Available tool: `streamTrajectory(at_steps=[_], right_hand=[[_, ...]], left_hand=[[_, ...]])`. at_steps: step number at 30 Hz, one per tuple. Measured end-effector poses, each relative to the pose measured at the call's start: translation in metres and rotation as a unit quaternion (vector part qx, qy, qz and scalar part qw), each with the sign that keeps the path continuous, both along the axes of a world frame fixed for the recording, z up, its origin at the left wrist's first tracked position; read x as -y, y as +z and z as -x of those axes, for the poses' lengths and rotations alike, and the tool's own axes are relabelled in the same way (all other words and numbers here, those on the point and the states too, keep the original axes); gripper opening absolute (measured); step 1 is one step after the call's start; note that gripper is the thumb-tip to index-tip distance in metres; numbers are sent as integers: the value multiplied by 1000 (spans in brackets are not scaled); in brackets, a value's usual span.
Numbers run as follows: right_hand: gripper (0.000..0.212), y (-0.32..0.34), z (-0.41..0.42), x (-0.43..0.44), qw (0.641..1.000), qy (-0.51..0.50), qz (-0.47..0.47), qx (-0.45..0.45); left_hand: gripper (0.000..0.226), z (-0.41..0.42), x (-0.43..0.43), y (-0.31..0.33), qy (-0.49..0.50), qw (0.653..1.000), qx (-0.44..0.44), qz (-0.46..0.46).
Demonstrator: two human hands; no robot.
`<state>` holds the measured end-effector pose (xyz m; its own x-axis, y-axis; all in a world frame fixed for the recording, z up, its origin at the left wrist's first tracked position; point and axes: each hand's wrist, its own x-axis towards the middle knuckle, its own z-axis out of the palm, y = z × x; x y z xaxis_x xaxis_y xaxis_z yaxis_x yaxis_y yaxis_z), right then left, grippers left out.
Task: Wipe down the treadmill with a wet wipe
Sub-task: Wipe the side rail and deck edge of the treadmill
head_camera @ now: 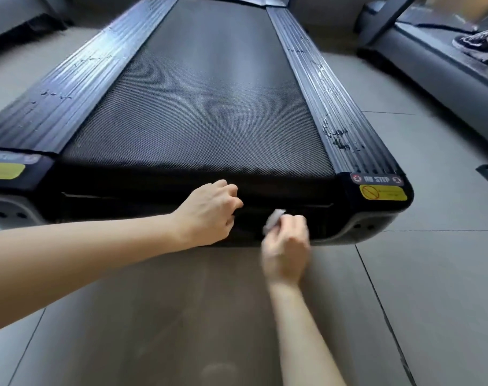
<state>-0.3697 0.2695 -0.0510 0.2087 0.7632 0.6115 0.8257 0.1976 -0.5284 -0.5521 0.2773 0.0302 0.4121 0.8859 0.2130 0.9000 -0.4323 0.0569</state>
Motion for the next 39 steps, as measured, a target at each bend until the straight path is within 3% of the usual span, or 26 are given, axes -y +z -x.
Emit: streamTrajectory(at_steps=[3,5,10,14,16,18,22,24,28,31,37,39], right_hand=[[18,3,42,19,985,167,11,37],[21,7,28,7,981,186,0,54],[10,12,-61,-37,999,16,-6,51],[11,15,-43,-34,999,-51,6,-15],[10,19,-9,-24,999,-8,-2,-31],[12,19,29,-8,995,96,8,-10],[17,5,47,17,972,231,7,47],[20,-5,15,12,983,179,-13,36],[14,-16,-56,-13,997,-31,-5,-71],[4,-15,-46,-13,990,-67,4,-122],[19,-12,45,37,982,185,2,-31],[16,-14,36,36,983,179,4,-48]], left_hand=[[40,4,1,-1,-26,1000,-8,10],[44,11,6,-2,-44,999,-22,23],[32,25,20,-9,-57,998,3,23],[43,14,13,-10,-35,999,18,18],[41,11,10,-6,-6,1000,21,11],[33,11,12,-3,18,1000,18,-1],[42,17,20,-8,20,1000,1,-4],[47,21,21,-12,10,1000,-14,-9],[57,23,20,-11,1,1000,-31,5],[57,24,21,-9,-3,1000,-30,4],[62,26,25,-9,4,999,-40,2],[65,28,27,-10,1,999,-51,3]])
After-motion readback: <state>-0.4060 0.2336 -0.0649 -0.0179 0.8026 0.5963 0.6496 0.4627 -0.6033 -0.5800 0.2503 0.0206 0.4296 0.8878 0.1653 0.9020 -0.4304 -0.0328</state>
